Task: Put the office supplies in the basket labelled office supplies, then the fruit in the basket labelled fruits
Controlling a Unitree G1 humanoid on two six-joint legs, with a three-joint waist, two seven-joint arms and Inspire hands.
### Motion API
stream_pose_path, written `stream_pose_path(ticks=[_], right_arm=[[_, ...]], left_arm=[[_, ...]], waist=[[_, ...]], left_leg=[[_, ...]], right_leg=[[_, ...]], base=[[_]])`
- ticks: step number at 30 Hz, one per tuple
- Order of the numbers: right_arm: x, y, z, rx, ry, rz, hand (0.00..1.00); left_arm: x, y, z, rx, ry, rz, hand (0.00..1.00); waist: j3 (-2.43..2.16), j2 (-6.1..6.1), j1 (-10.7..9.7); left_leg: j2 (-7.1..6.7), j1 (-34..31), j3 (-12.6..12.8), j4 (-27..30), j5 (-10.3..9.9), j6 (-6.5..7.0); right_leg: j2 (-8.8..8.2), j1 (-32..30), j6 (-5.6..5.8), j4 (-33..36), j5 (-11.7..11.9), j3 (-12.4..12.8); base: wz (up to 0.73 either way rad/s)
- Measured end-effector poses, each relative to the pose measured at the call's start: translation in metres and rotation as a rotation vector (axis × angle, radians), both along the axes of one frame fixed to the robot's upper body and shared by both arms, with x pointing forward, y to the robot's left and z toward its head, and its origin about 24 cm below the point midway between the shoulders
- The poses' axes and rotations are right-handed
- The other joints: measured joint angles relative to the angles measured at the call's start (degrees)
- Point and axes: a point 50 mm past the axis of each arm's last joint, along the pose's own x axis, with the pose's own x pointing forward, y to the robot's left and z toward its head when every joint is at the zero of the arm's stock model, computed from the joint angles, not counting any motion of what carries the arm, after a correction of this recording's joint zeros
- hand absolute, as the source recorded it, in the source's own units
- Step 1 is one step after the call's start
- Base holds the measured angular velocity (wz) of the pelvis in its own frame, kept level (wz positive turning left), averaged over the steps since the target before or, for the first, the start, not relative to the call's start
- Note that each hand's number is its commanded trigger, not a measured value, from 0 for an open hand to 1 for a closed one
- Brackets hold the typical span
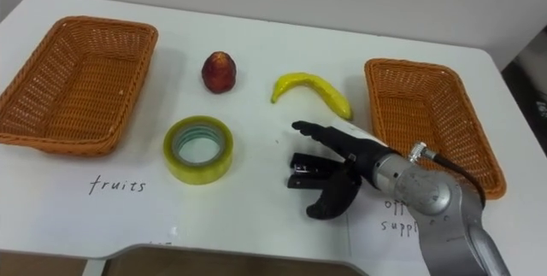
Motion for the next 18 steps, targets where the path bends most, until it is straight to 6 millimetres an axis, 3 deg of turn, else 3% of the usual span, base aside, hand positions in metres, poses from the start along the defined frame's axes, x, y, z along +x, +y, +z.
stream_pose_path(ticks=[18], right_arm=[[0.0014,-0.0056,-0.0020,-0.140,-0.033,-0.029,0.00]], left_arm=[[0.0021,-0.0001,0.0006,0.001,-0.008,-0.004,0.00]], waist=[[-0.06,-0.11,0.6]], left_leg=[[0.03,-0.1,0.0,-0.1,0.0,0.00]], right_leg=[[0.04,-0.1,0.00,0.0,0.0,-0.1]], base=[[0.00]])
